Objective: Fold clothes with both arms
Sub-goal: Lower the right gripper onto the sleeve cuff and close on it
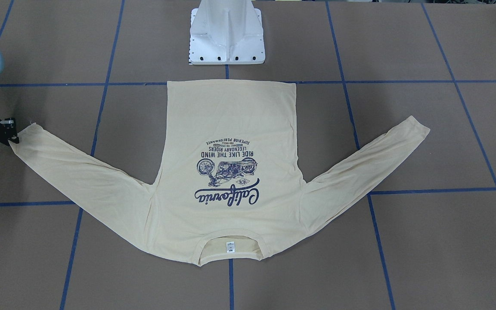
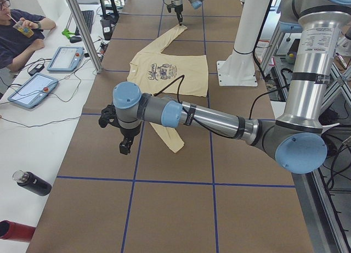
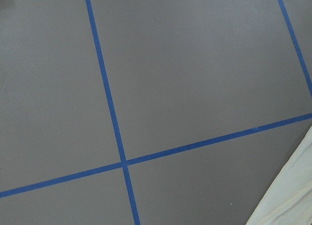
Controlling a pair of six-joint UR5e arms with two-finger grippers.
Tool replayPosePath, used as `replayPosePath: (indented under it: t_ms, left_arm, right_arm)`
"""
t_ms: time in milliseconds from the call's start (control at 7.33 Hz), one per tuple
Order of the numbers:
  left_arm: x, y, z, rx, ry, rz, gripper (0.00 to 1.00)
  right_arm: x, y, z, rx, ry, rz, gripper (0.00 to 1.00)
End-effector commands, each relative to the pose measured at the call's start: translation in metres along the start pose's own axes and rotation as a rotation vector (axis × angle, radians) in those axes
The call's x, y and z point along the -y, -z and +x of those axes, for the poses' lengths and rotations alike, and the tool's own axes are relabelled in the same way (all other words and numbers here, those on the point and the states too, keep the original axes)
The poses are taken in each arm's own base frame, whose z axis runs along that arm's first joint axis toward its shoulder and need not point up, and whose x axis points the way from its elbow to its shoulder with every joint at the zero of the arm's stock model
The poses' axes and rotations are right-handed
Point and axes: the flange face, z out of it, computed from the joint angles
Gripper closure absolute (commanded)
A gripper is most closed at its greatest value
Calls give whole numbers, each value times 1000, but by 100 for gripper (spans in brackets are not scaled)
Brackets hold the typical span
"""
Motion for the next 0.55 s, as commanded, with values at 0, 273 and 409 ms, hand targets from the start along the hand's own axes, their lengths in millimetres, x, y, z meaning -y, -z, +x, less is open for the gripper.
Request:
replayPosePath:
  t_ms: [0,273,409]
  left_arm:
    - [-1,0,0,0,0,0,0]
    - [0,1,1,0,-4,2,0]
    - [-1,0,0,0,-2,0,0]
  right_arm:
    - [-3,-1,3,-9,-4,-1,94]
    - [3,17,1,-3,3,47,100]
    - [9,43,-23,23,25,85,100]
